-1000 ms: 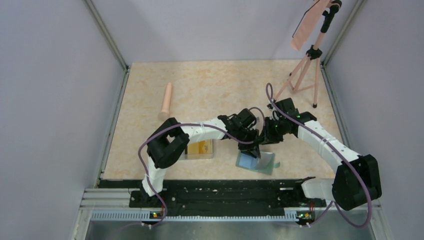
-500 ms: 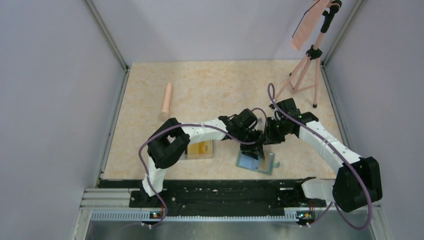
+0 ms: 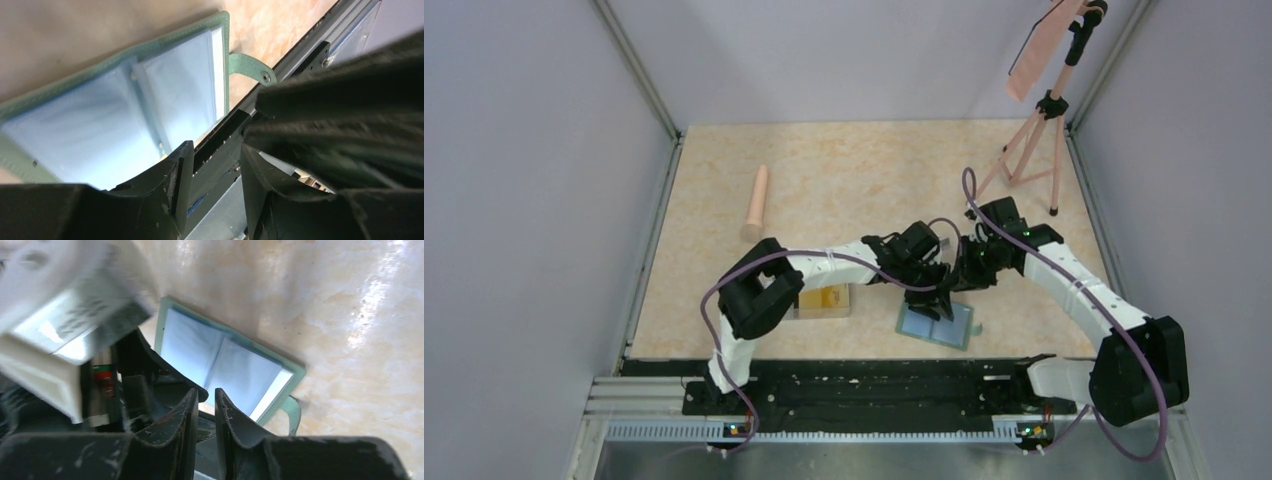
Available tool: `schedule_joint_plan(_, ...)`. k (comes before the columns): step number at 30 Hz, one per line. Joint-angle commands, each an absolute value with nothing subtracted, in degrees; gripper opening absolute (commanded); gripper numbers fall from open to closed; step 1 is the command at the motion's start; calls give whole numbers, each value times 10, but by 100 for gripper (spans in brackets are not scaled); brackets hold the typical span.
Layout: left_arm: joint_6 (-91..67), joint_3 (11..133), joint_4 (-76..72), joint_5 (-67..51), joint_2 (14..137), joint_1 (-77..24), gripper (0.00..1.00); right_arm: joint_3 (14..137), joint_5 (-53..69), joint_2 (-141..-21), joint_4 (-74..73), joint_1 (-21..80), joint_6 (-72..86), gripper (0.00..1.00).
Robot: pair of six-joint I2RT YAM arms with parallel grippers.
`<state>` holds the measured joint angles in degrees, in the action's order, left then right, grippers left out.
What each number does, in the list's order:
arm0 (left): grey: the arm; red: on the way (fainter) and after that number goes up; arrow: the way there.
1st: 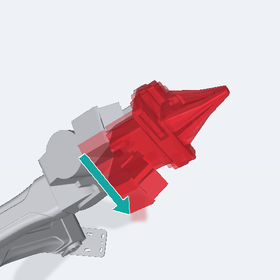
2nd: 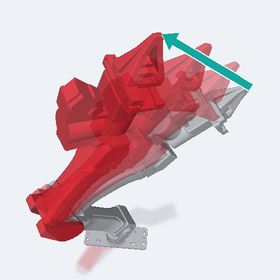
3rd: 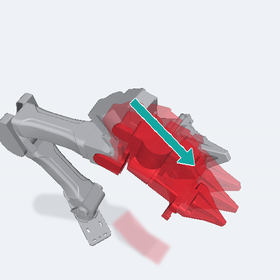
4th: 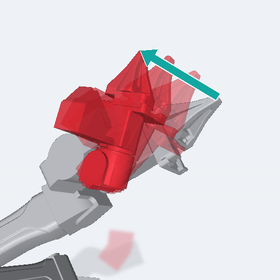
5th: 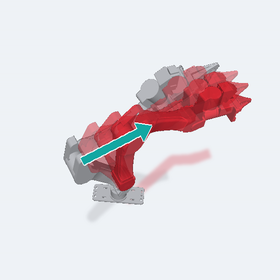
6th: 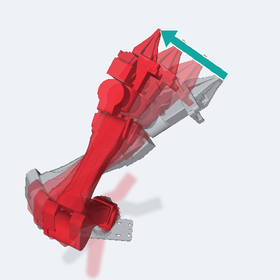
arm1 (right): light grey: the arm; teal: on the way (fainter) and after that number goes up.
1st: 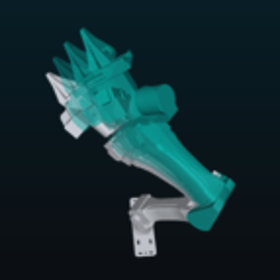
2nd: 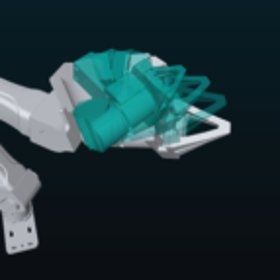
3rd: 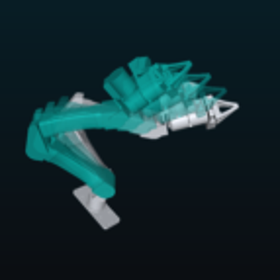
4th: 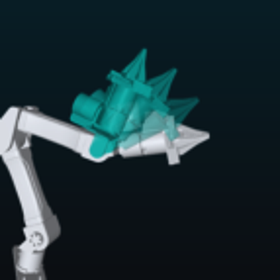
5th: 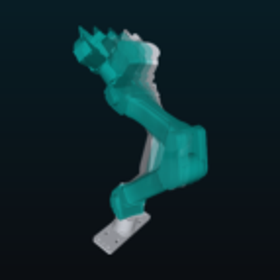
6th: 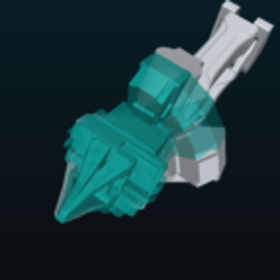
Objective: Put the credit cards into the card holder
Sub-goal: Turn over the card slot in the card holder.
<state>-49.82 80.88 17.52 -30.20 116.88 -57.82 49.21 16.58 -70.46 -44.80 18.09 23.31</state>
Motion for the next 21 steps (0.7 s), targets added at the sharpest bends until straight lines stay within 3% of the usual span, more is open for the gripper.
schedule_joint_plan(1,-491,757,115,-258,1068,-571,45,494,212,-704,-433,185,223,18)
schedule_joint_plan(12,-527,541,61,-188,859,-481,45,512,248,-772,-381,237,252,17)
schedule_joint_plan(21,-539,384,126,-198,677,-329,45,605,300,-890,-294,328,326,29)
